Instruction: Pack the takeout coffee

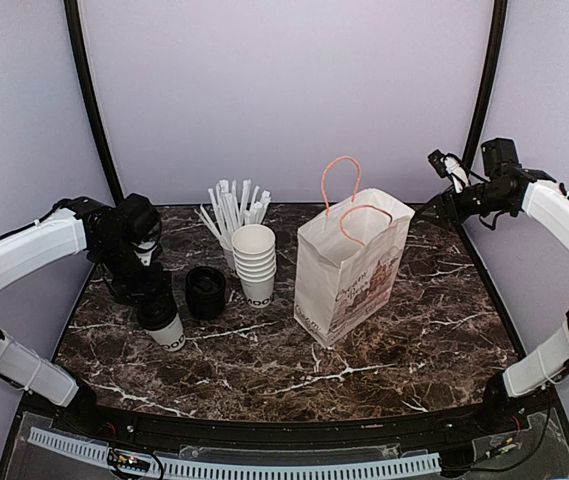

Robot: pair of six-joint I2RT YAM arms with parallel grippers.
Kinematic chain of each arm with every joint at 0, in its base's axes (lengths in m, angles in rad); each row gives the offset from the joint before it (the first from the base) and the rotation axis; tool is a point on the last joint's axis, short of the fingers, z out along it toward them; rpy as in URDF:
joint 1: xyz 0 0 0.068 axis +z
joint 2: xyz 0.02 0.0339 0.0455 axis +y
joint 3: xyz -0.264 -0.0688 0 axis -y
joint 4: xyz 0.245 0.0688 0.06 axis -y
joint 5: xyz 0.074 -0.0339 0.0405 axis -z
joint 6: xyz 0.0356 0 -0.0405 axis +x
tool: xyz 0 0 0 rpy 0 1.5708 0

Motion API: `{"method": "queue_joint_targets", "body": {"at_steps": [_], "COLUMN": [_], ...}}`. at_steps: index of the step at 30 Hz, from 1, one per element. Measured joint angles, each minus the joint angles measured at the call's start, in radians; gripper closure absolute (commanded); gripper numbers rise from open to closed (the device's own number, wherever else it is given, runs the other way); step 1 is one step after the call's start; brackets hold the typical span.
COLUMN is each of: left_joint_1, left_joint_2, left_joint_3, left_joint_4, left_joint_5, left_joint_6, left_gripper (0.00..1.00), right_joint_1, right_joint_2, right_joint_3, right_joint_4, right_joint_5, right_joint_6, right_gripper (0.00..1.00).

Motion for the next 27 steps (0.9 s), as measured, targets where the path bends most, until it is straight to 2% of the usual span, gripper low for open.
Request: {"method": "queue_joint_targets", "body": {"at_steps": [6, 12, 20, 27], "left_joint_1": [-0.037, -0.18, -0.398, -0.509], "left_joint_2": [-0.038, -0.003, 0.185, 0.395], "left_joint_3": [0.043, 0.136, 0.325, 0.472], "left_joint_4": [0.006, 0.033, 0.08, 0.104], "left_joint_5": [0.071, 0.101, 0.104, 0.063], "left_joint_6": [0.008, 0.014, 0.061, 0.1], "left_gripper": [0.3, 0.3, 0.3, 0.31], "right_joint_1": [0.0, 0.0, 0.0, 0.0], "right_joint_2": [0.0, 0.0, 0.0, 0.0], "right_joint_3": [0.0, 0.0, 0.0, 0.0], "right_joint_4": [0.0, 0.0, -0.001, -0.005], "right_joint_5": [0.0, 0.0, 0.0, 0.0], "right_joint_6": [-0.006, -0.01, -0.01, -0.01], "right_gripper": [0.26, 0.26, 0.26, 0.26]}}
